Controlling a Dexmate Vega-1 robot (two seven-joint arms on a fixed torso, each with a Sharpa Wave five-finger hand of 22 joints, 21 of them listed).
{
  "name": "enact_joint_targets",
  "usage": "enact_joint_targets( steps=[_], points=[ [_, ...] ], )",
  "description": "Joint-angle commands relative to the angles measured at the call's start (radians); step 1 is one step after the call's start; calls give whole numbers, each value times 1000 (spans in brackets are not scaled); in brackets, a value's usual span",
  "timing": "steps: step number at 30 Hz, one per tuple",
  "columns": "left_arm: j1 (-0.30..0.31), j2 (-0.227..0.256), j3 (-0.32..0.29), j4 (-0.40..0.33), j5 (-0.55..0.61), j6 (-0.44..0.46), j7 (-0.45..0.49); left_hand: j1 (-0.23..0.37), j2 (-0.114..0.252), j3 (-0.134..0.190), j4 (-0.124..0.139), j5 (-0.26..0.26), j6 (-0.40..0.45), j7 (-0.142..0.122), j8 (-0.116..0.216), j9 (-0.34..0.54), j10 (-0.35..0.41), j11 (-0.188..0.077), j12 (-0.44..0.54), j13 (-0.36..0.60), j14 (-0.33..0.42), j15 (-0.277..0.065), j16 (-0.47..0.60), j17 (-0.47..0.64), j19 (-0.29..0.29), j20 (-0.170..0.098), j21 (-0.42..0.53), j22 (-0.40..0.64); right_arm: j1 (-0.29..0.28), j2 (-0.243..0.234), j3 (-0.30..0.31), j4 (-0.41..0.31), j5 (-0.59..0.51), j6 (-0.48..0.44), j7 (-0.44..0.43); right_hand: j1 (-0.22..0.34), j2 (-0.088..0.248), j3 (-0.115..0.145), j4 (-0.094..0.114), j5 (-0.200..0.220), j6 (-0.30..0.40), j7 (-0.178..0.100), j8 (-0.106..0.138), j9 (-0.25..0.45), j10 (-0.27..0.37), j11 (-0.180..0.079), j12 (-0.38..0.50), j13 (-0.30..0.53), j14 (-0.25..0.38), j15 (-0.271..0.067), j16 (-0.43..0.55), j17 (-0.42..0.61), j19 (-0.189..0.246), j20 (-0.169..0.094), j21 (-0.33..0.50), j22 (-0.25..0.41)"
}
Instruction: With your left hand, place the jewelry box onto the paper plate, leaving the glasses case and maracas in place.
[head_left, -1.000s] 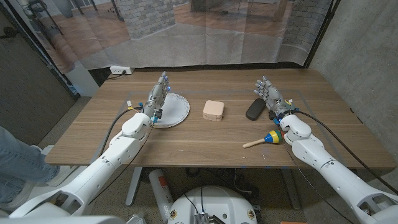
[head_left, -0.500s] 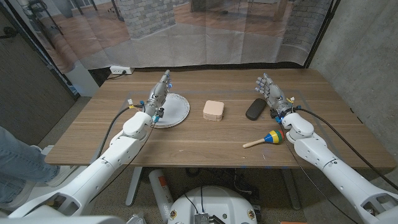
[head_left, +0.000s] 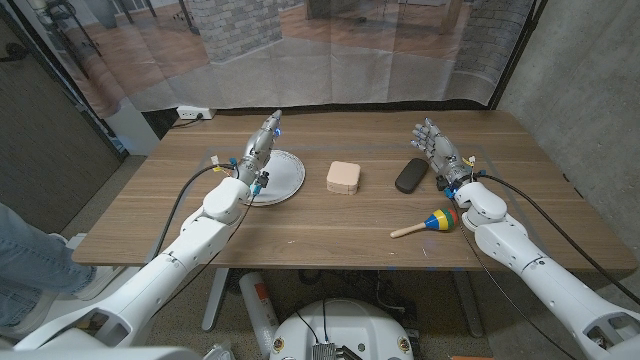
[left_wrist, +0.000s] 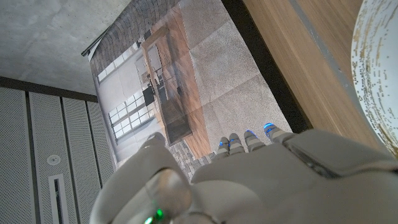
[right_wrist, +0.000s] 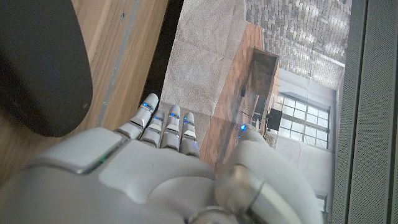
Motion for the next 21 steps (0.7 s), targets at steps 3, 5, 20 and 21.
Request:
enact_joint_targets(
  steps=[3,5,20,21],
  points=[
    [-31,2,30,-5,79,-13,5,20,0,5,-9,4,9,-3,10,3,7,-4,5,2,-2,-7,7,2,-62,-18,1,2,-16,1,7,-15,-9,16,-24,6,1,2,-4,7,12,-1,4,-2,11,-4,-5,-1,7,2,0,2,10,-13,-6,2],
    [-31,3,31,-11,89,-15,10,22,1,5,-10,4,10,-2,10,3,7,-6,5,2,-1,-7,7,2,-62,-17,1,2,-18,1,8,-17,-9,18,-26,6,1,2,-4,7,12,-1,4,-3,11,-4,-6,-1,8,2,0,2,10,-13,-6,2],
    [-35,8,54,-38,185,-21,40,47,6,11,-25,4,26,-4,11,4,26,-6,8,3,16,-9,8,2,-53,-14,2,1,-28,0,15,-32,-14,28,-39,6,2,2,-7,7,13,-2,3,-9,13,-4,-9,-6,9,2,-1,2,13,-13,-12,2],
    [-37,8,56,-39,194,-17,45,49,6,11,-26,4,26,-5,11,4,26,-8,7,3,17,-9,7,2,-53,-14,2,1,-30,-1,15,-33,-16,29,-41,6,2,2,-7,7,13,-2,4,-10,13,-5,-9,-6,10,2,-1,2,14,-13,-12,2]
  ],
)
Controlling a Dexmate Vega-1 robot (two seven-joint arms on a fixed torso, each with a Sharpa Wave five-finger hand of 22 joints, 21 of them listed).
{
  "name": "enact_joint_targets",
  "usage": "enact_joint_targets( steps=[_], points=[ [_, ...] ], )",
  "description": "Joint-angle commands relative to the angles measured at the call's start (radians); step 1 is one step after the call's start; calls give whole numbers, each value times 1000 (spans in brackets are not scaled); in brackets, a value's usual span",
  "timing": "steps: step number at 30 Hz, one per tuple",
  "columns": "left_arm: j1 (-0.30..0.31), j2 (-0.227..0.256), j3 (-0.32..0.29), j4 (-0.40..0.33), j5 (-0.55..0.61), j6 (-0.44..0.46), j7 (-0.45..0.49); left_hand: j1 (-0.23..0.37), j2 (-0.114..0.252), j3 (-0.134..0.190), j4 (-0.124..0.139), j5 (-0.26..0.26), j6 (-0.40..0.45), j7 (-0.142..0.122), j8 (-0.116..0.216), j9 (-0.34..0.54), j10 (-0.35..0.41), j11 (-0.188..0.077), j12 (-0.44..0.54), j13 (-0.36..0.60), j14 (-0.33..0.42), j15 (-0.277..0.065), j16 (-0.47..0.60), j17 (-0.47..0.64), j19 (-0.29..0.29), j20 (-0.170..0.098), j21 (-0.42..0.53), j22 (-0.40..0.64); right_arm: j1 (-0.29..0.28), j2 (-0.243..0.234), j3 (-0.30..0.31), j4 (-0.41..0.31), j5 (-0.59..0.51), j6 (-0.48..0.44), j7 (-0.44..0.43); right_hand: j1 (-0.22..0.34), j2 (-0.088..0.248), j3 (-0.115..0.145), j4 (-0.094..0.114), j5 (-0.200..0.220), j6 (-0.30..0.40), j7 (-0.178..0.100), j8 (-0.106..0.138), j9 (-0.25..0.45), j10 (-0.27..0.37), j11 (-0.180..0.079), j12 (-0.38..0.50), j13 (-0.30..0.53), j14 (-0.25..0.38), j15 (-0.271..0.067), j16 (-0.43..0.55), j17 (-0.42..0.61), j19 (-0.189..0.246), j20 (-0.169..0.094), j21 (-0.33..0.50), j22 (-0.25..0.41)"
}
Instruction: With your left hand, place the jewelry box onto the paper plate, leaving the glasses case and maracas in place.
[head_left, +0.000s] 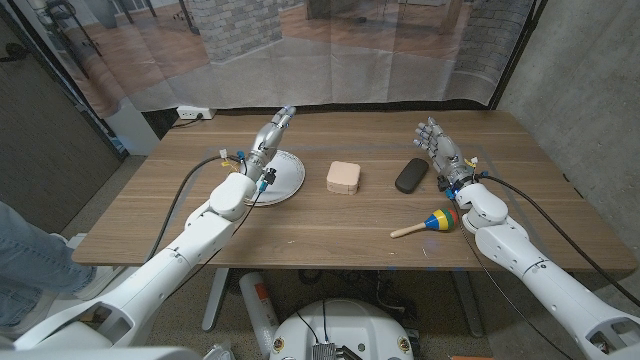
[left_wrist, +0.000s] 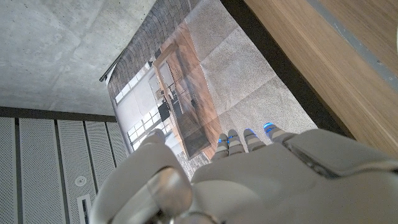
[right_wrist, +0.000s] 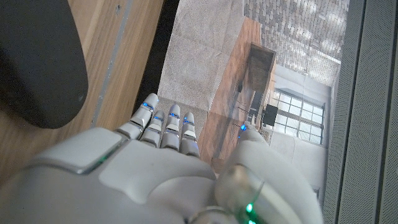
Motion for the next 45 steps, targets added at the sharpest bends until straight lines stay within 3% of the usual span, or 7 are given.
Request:
enact_joint_targets(
  steps=[1,10,14,38,45],
  points=[
    [-13,2,24,-14,79,7,20,20,2,4,-9,4,6,-2,3,4,9,-4,5,3,10,1,8,2,-52,-15,2,2,-10,0,5,-11,-3,8,-10,6,2,2,-7,3,9,2,4,-2,8,0,-3,-1,10,2,-1,2,7,-13,-3,2],
    [-39,-8,52,6,140,-8,22,33,4,6,-17,5,15,-2,3,4,18,-6,6,3,17,0,7,2,-51,-14,1,2,-15,3,8,-8,0,14,-11,6,2,1,-8,3,13,4,5,-6,11,0,-4,-3,11,2,-2,2,8,-13,-7,2],
    [-40,-9,65,-6,226,0,78,41,5,8,-22,5,23,-2,5,4,27,-6,8,3,25,-1,8,2,-46,-13,2,2,-20,1,9,-13,-1,18,-12,6,2,0,-9,3,15,3,5,-8,13,-1,-5,-4,12,1,-2,2,9,-12,-9,2],
    [-56,9,110,-63,392,44,114,76,9,14,-43,10,49,-7,7,5,52,-11,9,4,48,-5,8,2,-35,-7,2,2,-33,3,17,-22,2,30,-17,5,2,-1,-13,4,18,-1,5,-17,20,-4,-8,-9,19,0,-2,2,14,-13,-19,3],
    [-51,23,119,-100,457,99,134,85,9,15,-49,11,60,-9,9,5,55,-8,8,4,52,-4,7,2,-33,-2,2,2,-36,0,20,-29,1,31,-19,6,2,-2,-15,4,19,-3,5,-20,23,-1,-9,-11,20,0,-3,1,16,-12,-22,3]
  ],
)
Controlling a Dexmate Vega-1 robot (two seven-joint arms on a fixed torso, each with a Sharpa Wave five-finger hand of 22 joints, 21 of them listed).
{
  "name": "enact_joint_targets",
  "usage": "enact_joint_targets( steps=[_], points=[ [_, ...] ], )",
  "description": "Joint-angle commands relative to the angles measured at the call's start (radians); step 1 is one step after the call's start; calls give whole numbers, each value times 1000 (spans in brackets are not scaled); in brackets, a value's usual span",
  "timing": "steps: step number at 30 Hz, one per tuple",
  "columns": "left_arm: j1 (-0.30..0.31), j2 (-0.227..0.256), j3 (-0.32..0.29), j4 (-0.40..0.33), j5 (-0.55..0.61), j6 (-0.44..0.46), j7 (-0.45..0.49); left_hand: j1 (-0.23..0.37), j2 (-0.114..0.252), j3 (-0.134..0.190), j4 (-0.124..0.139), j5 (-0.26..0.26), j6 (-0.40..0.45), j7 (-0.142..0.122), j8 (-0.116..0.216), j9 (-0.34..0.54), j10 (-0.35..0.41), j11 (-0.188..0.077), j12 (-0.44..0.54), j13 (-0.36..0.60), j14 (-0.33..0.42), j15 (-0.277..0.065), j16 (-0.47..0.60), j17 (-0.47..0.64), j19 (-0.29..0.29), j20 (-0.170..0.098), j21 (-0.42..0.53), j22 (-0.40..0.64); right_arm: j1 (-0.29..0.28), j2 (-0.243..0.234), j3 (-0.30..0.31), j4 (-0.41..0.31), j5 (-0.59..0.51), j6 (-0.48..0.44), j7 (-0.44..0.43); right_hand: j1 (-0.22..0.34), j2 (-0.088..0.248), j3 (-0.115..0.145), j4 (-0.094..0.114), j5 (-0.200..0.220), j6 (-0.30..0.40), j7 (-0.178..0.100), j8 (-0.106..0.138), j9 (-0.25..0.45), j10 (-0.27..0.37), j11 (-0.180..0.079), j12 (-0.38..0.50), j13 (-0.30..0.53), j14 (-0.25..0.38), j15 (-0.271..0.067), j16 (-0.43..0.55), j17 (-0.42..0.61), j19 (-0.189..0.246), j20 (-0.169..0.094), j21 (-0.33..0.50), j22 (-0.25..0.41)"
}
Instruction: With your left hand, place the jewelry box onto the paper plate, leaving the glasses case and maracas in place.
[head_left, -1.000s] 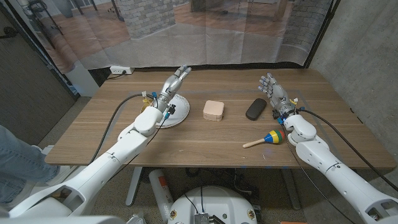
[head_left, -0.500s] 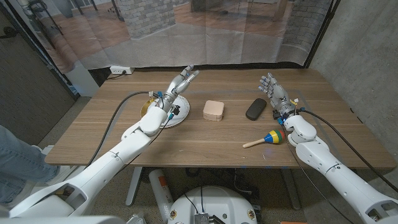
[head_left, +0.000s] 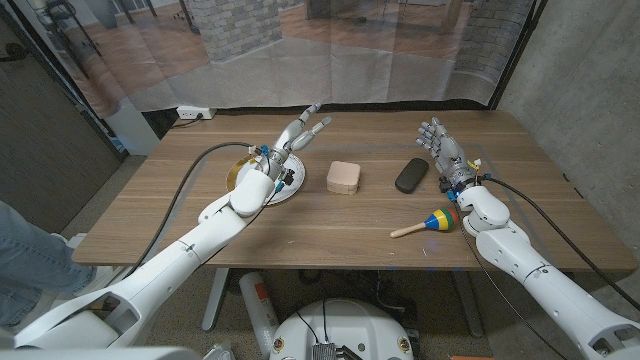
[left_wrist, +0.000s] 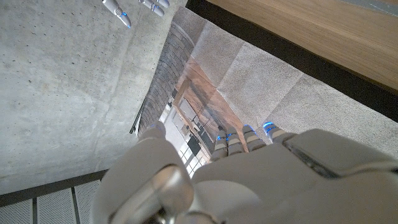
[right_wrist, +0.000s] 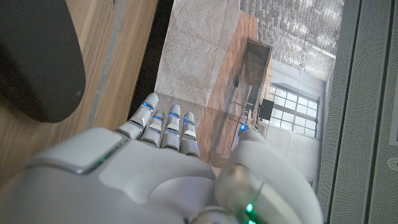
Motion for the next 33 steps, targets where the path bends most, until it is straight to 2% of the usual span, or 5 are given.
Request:
enact_joint_targets(
  steps=[1,7,22,33],
  points=[
    [4,17,19,-50,112,65,39,17,0,3,-7,3,18,-2,10,5,5,2,8,4,7,3,7,2,-33,0,2,2,-9,-7,4,-15,-1,0,-4,6,2,0,-6,4,12,-3,6,-2,11,2,-3,2,9,1,-3,1,5,-12,-4,3],
    [13,21,24,-59,146,73,61,21,0,4,-10,3,26,-2,12,5,7,3,7,4,10,4,6,2,-34,2,1,2,-12,-25,7,-37,-15,-17,-16,7,2,0,-8,5,15,-2,6,-4,16,3,-3,1,14,-2,-2,1,9,-12,-7,3],
    [8,34,47,-91,210,115,56,39,-4,4,-22,4,23,1,6,6,15,6,7,5,25,22,8,3,-27,10,2,2,-5,-9,9,-25,-13,7,-13,8,2,-1,-10,5,20,-6,7,-8,19,2,-5,0,17,-3,-3,1,11,-12,-13,3],
    [2,54,66,-131,270,184,37,52,-12,3,-32,5,18,2,1,7,16,10,4,6,24,26,5,4,-20,18,2,2,0,5,4,-6,-13,24,-6,7,2,-2,-12,5,20,-9,7,-12,21,0,-8,-1,21,-3,-3,1,11,-9,-19,3]
  ],
)
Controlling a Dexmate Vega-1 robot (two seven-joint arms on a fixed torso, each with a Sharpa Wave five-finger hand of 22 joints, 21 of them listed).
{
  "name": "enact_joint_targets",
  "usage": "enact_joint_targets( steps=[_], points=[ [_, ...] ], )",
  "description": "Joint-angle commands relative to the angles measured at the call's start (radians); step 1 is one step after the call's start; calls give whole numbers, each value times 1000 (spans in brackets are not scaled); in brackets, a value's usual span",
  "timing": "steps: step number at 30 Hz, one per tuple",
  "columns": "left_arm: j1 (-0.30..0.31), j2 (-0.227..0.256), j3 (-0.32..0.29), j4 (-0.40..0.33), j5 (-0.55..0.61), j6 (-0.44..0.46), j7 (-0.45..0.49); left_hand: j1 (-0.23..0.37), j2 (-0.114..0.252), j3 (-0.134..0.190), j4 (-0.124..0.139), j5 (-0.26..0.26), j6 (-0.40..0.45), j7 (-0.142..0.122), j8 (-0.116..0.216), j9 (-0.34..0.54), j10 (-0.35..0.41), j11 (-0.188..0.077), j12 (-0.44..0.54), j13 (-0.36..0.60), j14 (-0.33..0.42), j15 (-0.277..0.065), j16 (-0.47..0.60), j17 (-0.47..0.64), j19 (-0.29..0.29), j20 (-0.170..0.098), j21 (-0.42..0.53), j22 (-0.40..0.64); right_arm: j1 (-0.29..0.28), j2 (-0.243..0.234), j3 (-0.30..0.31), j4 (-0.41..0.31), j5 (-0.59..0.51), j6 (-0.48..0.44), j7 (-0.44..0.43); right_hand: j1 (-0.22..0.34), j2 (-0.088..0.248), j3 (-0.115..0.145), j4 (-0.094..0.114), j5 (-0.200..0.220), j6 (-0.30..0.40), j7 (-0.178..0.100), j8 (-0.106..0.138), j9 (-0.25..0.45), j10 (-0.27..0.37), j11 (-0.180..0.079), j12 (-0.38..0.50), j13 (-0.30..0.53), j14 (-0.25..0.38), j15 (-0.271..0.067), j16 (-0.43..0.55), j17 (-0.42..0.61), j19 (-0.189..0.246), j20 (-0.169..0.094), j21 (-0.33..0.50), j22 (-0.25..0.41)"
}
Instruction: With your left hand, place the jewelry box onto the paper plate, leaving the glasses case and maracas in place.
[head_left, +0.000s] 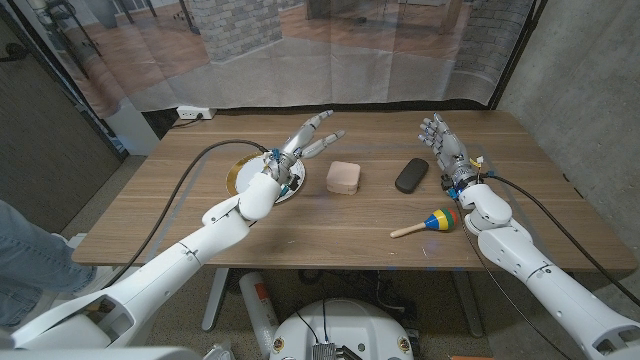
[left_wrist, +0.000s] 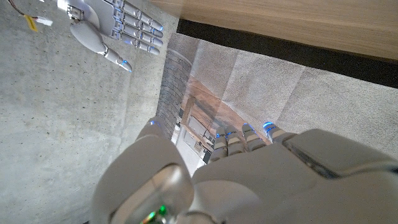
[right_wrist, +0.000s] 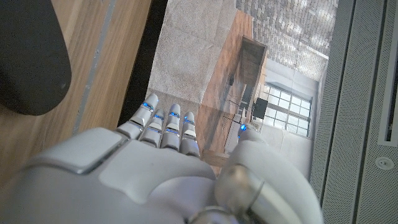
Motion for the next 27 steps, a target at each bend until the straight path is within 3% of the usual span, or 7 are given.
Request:
enact_joint_targets(
  steps=[1,27],
  points=[
    [-6,20,21,-43,58,64,-20,19,-3,2,-10,6,-8,3,-6,2,-1,10,3,4,-1,7,5,1,-14,14,2,2,6,14,-5,17,-1,17,6,7,2,2,-8,5,7,-3,7,2,11,0,-2,3,10,0,-3,1,11,-9,-5,3],
    [-12,58,61,-150,155,235,-87,58,-31,-3,-42,12,-19,9,-14,3,1,15,-1,6,-2,18,0,2,3,35,3,1,9,25,-9,38,7,32,20,6,2,0,-13,5,8,-7,7,-4,17,0,-6,2,17,1,-4,1,16,-6,-18,4]
  ],
)
